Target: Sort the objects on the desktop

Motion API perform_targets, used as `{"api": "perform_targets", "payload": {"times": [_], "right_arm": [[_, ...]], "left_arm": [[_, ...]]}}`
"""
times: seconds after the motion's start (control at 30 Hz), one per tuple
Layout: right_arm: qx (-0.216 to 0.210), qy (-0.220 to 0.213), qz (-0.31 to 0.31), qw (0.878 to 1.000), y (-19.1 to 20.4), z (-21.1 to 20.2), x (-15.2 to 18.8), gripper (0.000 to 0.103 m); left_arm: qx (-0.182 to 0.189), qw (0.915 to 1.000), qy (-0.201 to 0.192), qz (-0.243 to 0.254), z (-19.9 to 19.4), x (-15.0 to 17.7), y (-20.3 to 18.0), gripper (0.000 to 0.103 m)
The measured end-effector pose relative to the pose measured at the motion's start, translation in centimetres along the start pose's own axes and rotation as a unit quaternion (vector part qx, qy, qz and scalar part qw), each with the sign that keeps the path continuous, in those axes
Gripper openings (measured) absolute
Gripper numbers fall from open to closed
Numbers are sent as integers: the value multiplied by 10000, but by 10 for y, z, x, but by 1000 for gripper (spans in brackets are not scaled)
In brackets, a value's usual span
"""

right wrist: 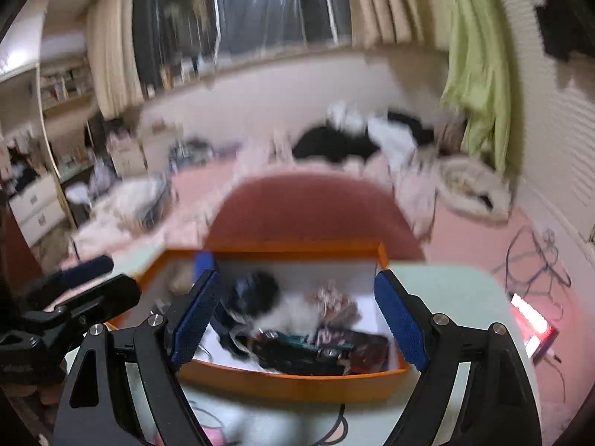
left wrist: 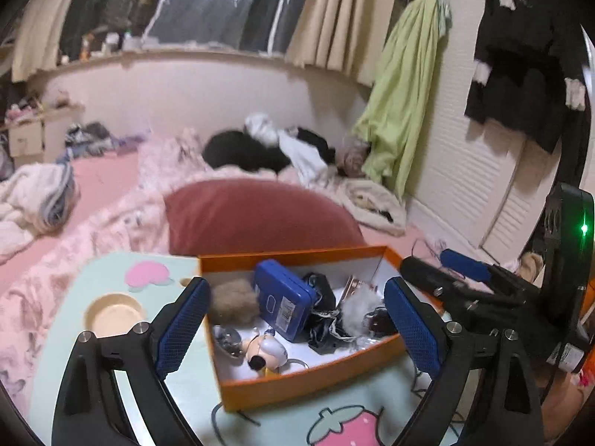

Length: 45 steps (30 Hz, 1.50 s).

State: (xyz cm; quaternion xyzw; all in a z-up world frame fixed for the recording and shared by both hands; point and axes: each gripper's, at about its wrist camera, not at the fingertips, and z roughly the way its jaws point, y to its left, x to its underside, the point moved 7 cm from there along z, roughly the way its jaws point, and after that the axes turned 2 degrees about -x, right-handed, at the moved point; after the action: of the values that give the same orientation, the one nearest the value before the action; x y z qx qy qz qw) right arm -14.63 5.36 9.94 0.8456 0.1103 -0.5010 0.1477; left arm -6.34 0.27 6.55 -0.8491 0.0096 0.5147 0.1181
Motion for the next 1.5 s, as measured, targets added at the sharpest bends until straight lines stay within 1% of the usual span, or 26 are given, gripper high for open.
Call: {"api": "perform_targets", "payload": {"times": [0.03,0.07,0.13,0.17,0.2,0.23,0.3,0.33,0.37,0.4,0.43,0.47,0.5,0.53,0.57,0.63,0.87,0.97,1.1,1.2,1.23,1.5], "right_arm": [[-16,70,0,10000,2,-8,0,85],[-59,182,26,9998,3,-11,2,85],[-223,540,214,9981,6,-19,16,85],[-276,755,349,9962,7,-23,29,85],[-251,892,406,9949,7,-25,38,85],[-206,1049,429,9933,7,-25,48,85],[-67,1413,437,9890,3,-19,64,85],[5,1565,473,9865,1,-16,69,85],[92,1752,512,9832,-1,-10,73,85],[214,2033,523,9775,-4,0,80,85],[330,2336,521,9704,-8,9,87,87],[451,2551,429,9649,-9,17,93,91],[641,2577,213,9638,-10,20,95,95],[728,2653,163,9613,-12,23,100,103],[762,2709,125,9595,-13,25,103,102],[729,2716,-12,9596,-12,26,105,102],[688,2739,-43,9593,-17,19,110,102],[682,2756,-52,9588,-14,24,100,102],[689,2761,-65,9586,-12,26,97,102],[678,2762,-63,9587,-11,27,96,103],[673,2762,-61,9587,-11,28,96,103],[681,2763,-67,9586,-11,28,95,102]], "left_arm": [[-16,10000,41,8,-4,2,-1,94],[-13,9998,199,16,-6,9,-2,94],[-40,9984,561,35,-4,26,-4,94],[-99,9973,727,59,-2,36,-4,94],[-224,9949,981,94,4,48,-2,94],[-319,9929,1143,90,9,56,-1,94],[-533,9863,1559,28,23,70,5,95],[-677,9810,1820,41,32,76,7,95],[-818,9746,2084,73,40,84,9,96],[-972,9653,2420,114,49,94,12,97],[-1311,9582,2522,326,55,97,14,101],[-1574,9565,2420,412,57,96,17,103],[-1646,9566,2388,280,58,96,23,103],[-1563,9570,2443,112,59,98,28,103],[-1538,9577,2431,62,59,99,31,103],[-1566,9579,2406,72,58,102,34,103],[-1575,9579,2400,82,54,104,34,103],[-1574,9579,2399,81,52,106,35,103],[-1573,9579,2400,76,53,102,33,103],[-1584,9576,2406,87,51,104,36,103],[-1591,9572,2414,93,57,94,31,103],[-1584,9575,2411,88,54,94,30,103]]}}
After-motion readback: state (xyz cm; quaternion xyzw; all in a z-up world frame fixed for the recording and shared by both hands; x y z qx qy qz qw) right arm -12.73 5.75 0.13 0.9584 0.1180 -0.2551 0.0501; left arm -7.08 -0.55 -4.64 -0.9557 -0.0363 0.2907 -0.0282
